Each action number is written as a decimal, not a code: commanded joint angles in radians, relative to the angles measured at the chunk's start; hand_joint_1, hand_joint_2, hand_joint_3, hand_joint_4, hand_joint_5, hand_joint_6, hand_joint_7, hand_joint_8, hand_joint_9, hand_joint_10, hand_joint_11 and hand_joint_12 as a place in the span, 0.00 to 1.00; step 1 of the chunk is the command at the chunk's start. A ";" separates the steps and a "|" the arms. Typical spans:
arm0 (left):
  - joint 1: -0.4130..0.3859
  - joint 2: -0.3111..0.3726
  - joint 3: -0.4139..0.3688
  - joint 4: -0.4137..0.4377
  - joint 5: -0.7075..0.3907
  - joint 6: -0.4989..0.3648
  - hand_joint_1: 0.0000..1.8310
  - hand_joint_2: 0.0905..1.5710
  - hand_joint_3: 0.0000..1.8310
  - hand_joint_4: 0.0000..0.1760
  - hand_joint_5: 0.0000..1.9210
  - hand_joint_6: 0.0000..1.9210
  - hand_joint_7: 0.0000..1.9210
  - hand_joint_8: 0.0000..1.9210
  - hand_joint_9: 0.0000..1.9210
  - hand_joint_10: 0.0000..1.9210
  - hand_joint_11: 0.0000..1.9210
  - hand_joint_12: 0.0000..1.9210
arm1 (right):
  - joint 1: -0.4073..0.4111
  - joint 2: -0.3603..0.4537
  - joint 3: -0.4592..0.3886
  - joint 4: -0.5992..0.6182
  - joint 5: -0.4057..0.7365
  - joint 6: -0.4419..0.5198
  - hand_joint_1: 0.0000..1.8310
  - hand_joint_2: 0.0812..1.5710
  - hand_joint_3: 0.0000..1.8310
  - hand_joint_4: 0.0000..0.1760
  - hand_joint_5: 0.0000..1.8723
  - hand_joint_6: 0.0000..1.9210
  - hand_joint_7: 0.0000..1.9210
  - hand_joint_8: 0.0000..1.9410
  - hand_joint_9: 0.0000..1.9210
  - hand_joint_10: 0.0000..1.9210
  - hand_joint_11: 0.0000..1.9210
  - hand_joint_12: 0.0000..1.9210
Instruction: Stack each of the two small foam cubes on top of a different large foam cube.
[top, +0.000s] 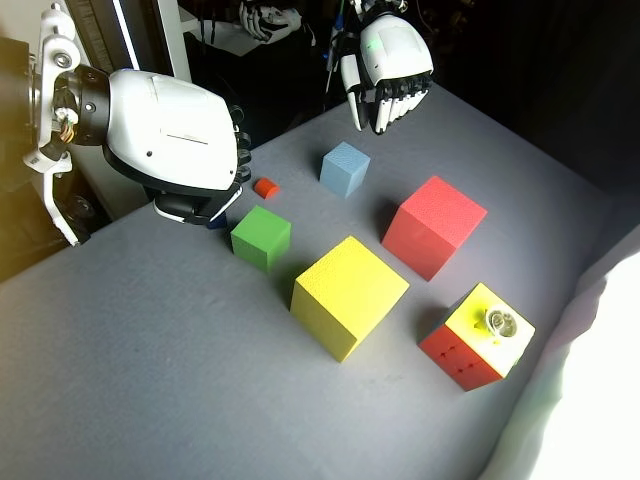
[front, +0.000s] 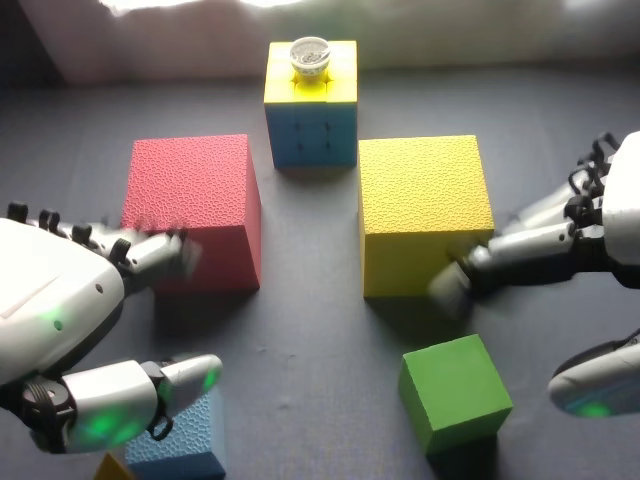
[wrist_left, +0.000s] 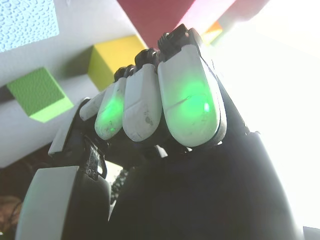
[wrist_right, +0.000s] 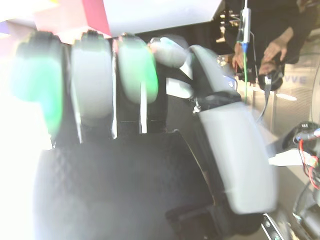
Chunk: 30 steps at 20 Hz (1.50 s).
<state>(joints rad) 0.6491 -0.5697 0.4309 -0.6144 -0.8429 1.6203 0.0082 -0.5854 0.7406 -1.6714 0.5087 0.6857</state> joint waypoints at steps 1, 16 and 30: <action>-0.007 0.005 -0.002 0.031 -0.100 0.002 0.00 0.77 0.02 0.00 0.03 0.00 0.02 0.00 0.00 0.00 0.00 0.00 | 0.016 0.011 -0.002 0.054 0.008 0.009 0.05 0.78 0.01 0.00 0.04 0.00 0.03 0.00 0.02 0.01 0.00 0.00; -0.015 -0.002 -0.065 -0.096 -0.100 0.109 0.00 0.78 0.01 0.00 0.00 0.00 0.00 0.00 0.00 0.00 0.00 0.00 | -0.009 0.027 -0.033 0.117 -0.067 0.007 0.07 0.75 0.00 0.00 0.00 0.00 0.00 0.00 0.00 0.00 0.00 0.00; -0.011 -0.019 -0.124 -0.355 -0.095 0.245 0.30 0.59 0.00 0.00 0.00 0.00 0.00 0.00 0.00 0.00 0.00 0.00 | -0.200 -0.123 -0.038 0.206 -0.360 -0.101 0.23 0.64 0.00 0.00 0.00 0.00 0.00 0.00 0.00 0.00 0.00 0.00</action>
<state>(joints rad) 0.6430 -0.5888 0.3103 -1.0122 -0.8570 1.8622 -0.1986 -0.7208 0.7040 -1.4860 0.1448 0.5800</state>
